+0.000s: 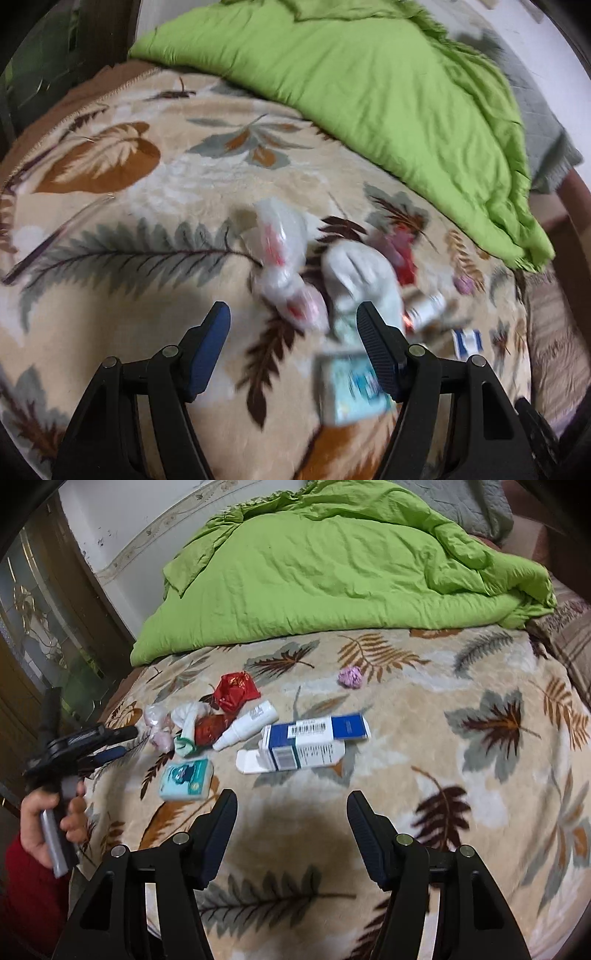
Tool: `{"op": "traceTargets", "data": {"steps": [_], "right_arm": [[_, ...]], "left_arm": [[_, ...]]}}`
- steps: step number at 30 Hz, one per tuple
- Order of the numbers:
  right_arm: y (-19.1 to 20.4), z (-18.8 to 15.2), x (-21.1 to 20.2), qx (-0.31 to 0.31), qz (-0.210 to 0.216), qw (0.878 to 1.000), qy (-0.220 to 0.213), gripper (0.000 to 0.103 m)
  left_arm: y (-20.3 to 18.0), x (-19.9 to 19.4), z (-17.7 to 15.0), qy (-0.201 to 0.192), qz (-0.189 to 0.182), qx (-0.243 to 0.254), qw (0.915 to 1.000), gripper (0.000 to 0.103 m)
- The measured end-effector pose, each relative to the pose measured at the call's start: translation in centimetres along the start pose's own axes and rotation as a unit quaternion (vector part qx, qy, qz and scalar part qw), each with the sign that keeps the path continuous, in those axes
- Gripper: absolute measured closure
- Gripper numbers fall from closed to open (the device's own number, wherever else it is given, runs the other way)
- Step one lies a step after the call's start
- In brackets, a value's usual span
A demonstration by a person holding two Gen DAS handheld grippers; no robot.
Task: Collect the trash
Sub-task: 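Move both open tools back over the remaining trash on the bed, then grasp the clear plastic bag with the left tool while the right tool grasps the blue-and-white box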
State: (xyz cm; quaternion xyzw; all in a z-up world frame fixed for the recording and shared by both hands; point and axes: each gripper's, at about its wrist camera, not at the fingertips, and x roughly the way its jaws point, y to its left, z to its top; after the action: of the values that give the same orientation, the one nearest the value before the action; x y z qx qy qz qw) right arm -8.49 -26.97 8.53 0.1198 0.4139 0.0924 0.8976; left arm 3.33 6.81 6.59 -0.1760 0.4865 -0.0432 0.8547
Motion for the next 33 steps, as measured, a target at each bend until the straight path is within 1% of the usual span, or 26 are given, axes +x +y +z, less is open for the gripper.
{"op": "traceTargets", "data": {"steps": [1,3,4,5,8,11,13,16,18,20,21,23,27,29,32,33], "right_arm": [[-0.2,0.3,0.2,0.0,0.003,1.0,0.0,0.037],[-0.6,1.4,1.0,-0.001,0.014,1.0,-0.002,0.037],[-0.8,2.1,1.5,-0.001,0.019,1.0,-0.002,0.037],[-1.0,2.8,2.1,-0.001,0.025,1.0,0.0,0.037],[-1.8,5.1,4.8,0.005,0.042,0.999,0.012,0.037],[-2.8,7.3,8.2,0.008,0.048,0.998,0.03,0.037],[-3.4,8.3,10.1,0.01,0.052,0.998,0.043,0.037],[-4.8,9.3,12.7,0.024,0.076,0.995,0.065,0.037],[-5.4,9.3,13.6,0.036,0.092,0.992,0.084,0.037],[-5.8,8.7,13.5,0.048,0.107,0.989,0.093,0.037],[-5.6,8.0,13.3,0.045,0.119,0.986,0.106,0.037],[-5.0,6.7,12.6,0.038,0.132,0.984,0.117,0.037],[-2.5,3.6,10.4,0.01,0.166,0.976,0.138,0.037],[-1.0,2.4,9.6,-0.023,0.159,0.977,0.138,0.036],[0.9,1.9,9.4,-0.089,0.117,0.981,0.125,0.034],[1.2,2.0,9.6,-0.099,0.105,0.982,0.124,0.034]], "left_arm": [[0.1,1.0,0.4,0.005,0.009,-0.003,0.9999,0.033],[-0.1,2.3,0.9,0.004,0.017,-0.001,0.9998,0.041],[-0.2,2.7,1.0,0.007,0.019,0.003,0.9998,0.052],[-0.2,3.3,1.1,0.011,0.019,0.005,0.9997,0.06],[-0.1,4.0,0.8,0.006,0.021,0.009,0.9997,0.061],[0.0,3.4,0.2,-0.004,0.017,0.022,0.9996,0.061],[-0.2,2.9,-0.3,-0.009,0.018,0.033,0.9992,0.062],[-0.3,2.8,-0.6,-0.014,0.021,0.042,0.9988,0.062],[-0.5,2.9,-0.6,-0.019,0.024,0.047,0.9984,0.062],[-0.6,3.1,-0.5,-0.023,0.026,0.051,0.9981,0.062],[-0.6,3.2,-0.4,-0.024,0.026,0.051,0.9981,0.062],[-0.6,3.3,-0.3,-0.027,0.026,0.05,0.998,0.062],[-0.4,3.6,-0.1,-0.028,0.021,0.042,0.9985,0.061],[-0.4,3.8,0.0,-0.028,0.019,0.041,0.9986,0.061],[-0.3,4.1,0.1,-0.029,0.017,0.038,0.9987,0.061],[-0.2,4.1,0.2,-0.03,0.015,0.038,0.9987,0.061]]}}
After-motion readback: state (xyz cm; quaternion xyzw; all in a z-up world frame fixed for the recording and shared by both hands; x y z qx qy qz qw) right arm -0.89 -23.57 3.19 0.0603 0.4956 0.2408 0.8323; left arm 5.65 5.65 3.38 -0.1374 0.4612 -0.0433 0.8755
